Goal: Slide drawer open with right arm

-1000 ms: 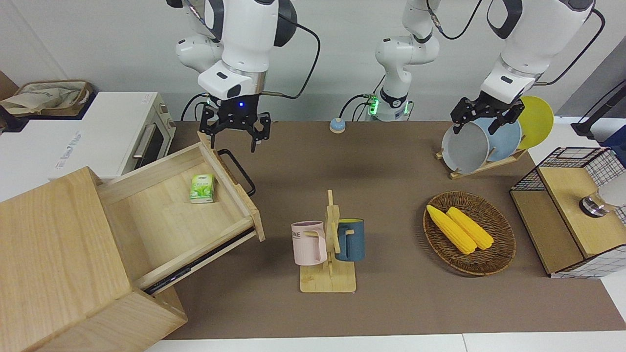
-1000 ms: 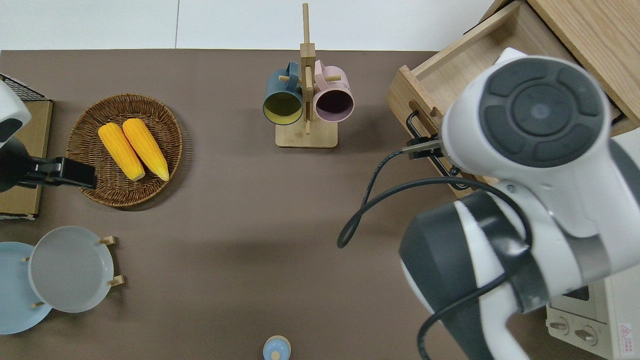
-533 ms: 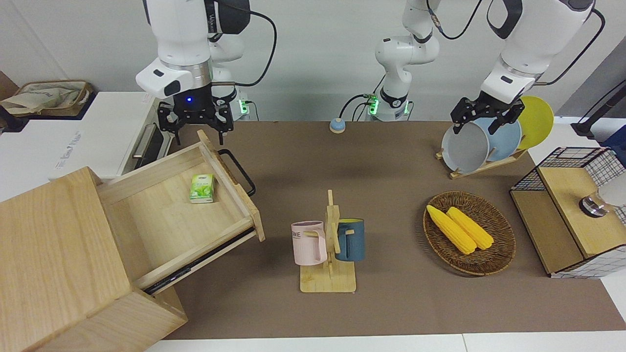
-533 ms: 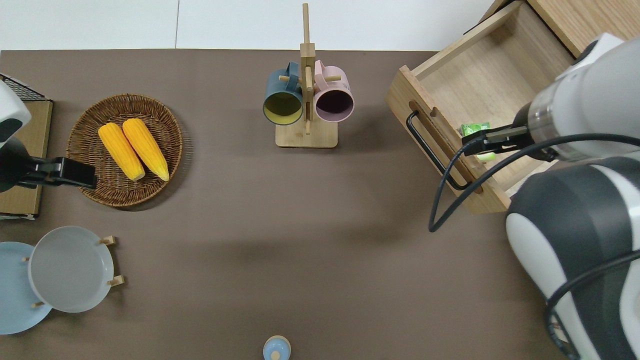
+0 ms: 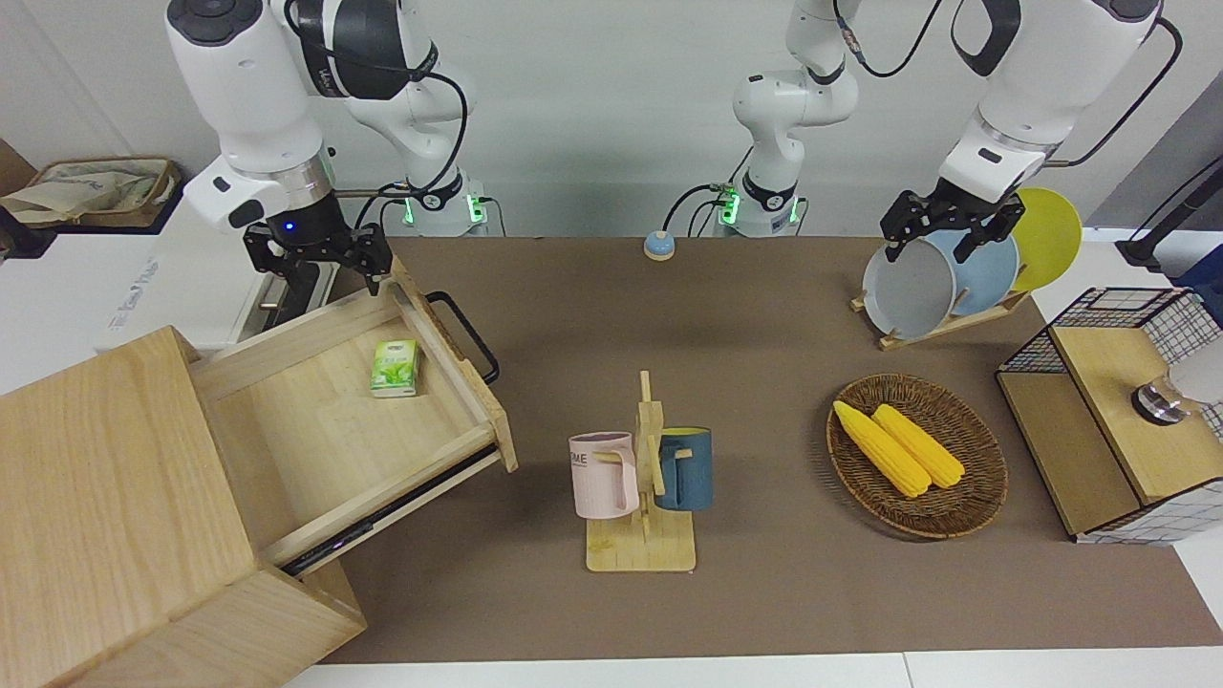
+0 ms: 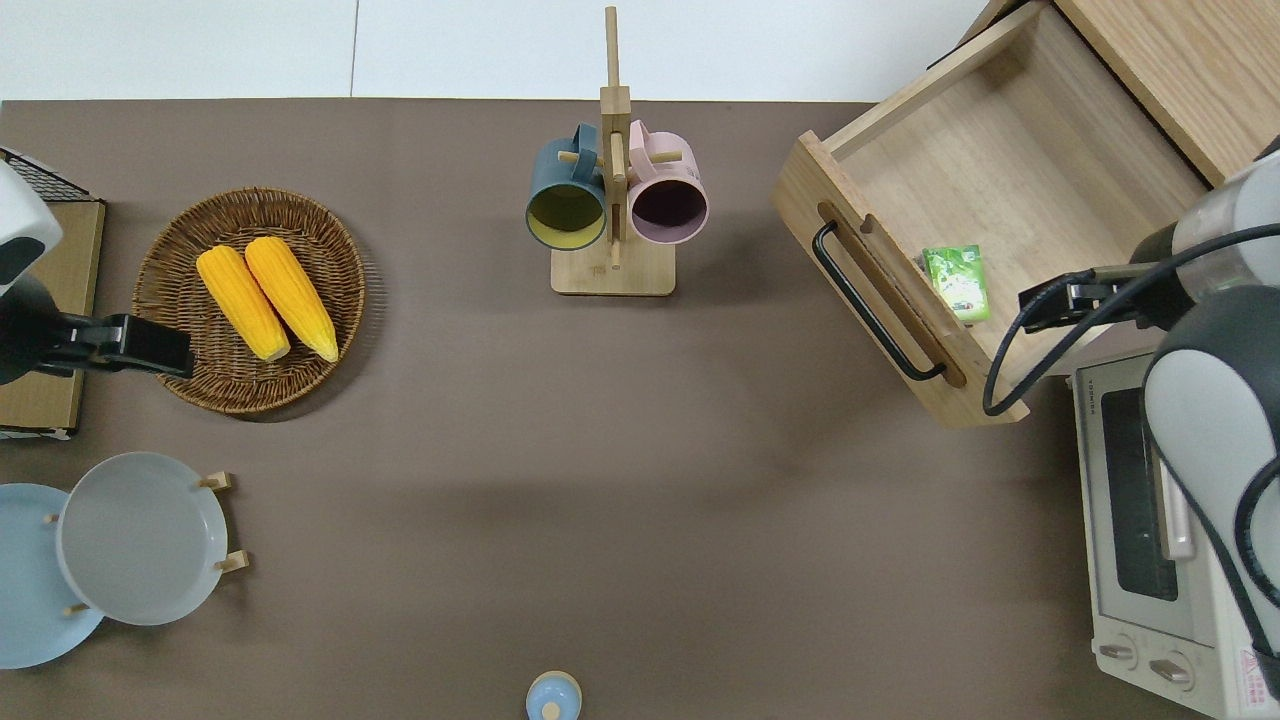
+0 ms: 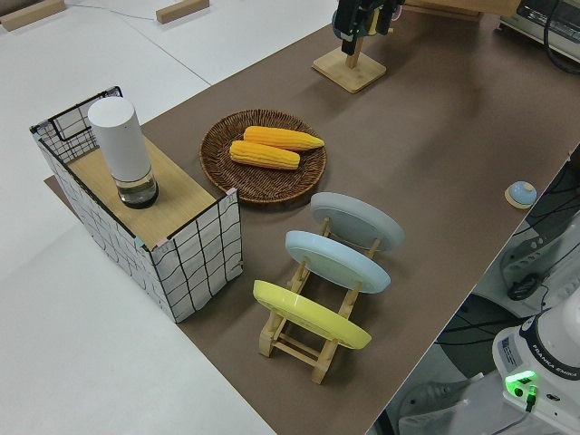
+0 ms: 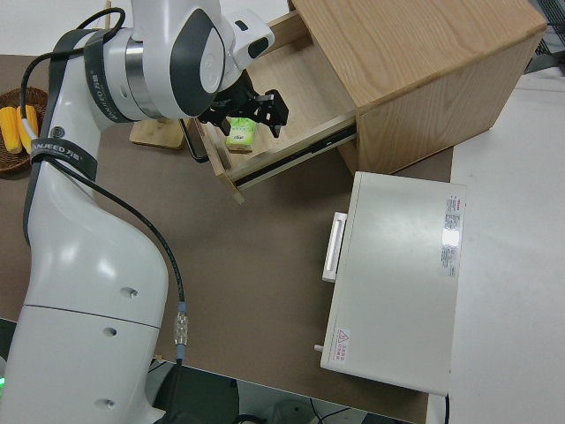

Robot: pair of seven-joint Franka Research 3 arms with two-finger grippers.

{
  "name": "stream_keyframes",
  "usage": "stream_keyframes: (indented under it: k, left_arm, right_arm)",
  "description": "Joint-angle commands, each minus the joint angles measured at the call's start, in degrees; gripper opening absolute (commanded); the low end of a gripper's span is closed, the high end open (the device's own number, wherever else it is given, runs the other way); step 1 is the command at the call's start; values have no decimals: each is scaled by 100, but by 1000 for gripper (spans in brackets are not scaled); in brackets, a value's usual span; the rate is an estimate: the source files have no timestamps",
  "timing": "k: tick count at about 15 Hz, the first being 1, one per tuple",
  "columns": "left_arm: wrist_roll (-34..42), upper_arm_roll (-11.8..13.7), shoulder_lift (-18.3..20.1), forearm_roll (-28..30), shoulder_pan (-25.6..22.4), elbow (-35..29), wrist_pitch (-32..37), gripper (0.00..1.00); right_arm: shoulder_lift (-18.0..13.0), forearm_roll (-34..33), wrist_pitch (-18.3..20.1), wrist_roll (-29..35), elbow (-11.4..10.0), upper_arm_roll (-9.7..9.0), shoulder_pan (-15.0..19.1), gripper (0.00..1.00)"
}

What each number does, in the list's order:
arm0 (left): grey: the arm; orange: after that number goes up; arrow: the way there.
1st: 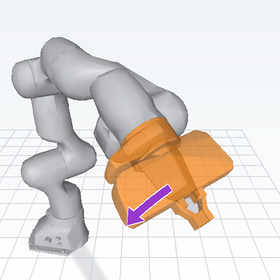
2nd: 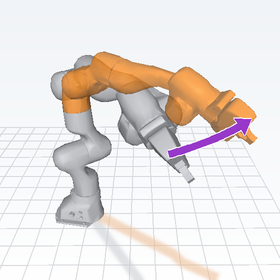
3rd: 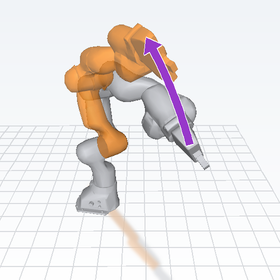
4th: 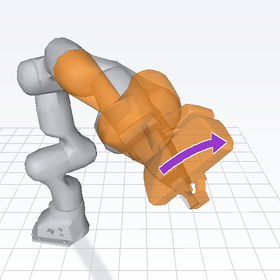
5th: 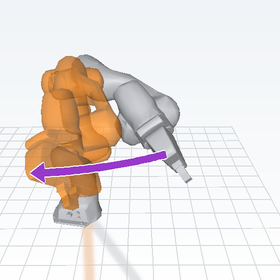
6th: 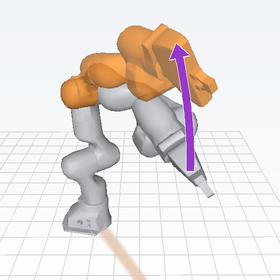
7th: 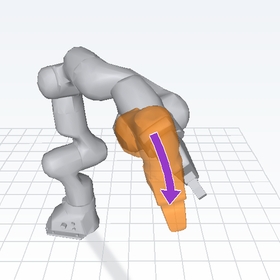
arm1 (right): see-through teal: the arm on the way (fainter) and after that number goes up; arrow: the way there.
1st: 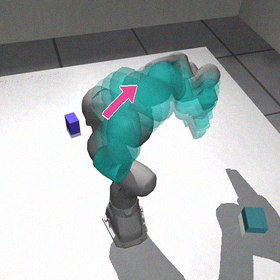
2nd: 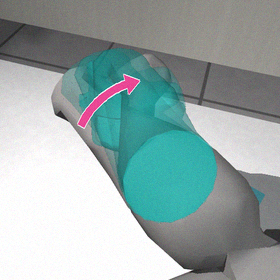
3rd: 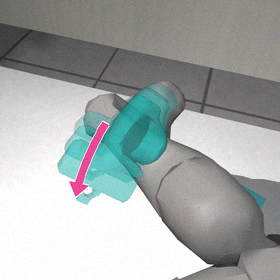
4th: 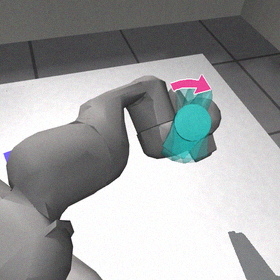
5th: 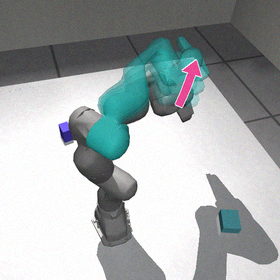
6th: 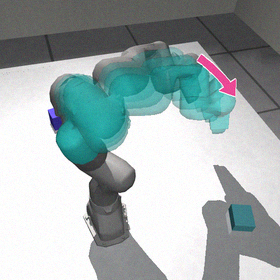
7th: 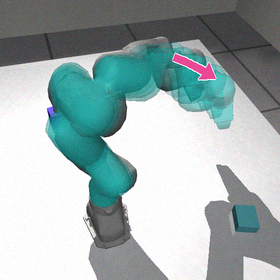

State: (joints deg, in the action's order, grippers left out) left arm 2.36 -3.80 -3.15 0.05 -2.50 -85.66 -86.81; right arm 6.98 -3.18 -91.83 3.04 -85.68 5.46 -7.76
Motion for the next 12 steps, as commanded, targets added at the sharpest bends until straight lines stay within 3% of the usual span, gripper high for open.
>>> stream_keyframes:
  k: [1,3,6,12]
  left_arm:
    - [-60,2,25,-102,39,58,103,993]
    - [-60,2,25,-102,39,58,103,993]
    - [-60,2,16,-102,39,49,103,993]
    - [-60,2,25,-102,39,49,103,993]
  right_arm:
    - [-180,292,-37,-111,-291,96,64,990]
    - [-144,292,-37,-146,-291,96,64,990]
    - [-118,819,-46,-181,-283,104,240,990]
    - [-127,90,-37,-145,-195,104,38,990]
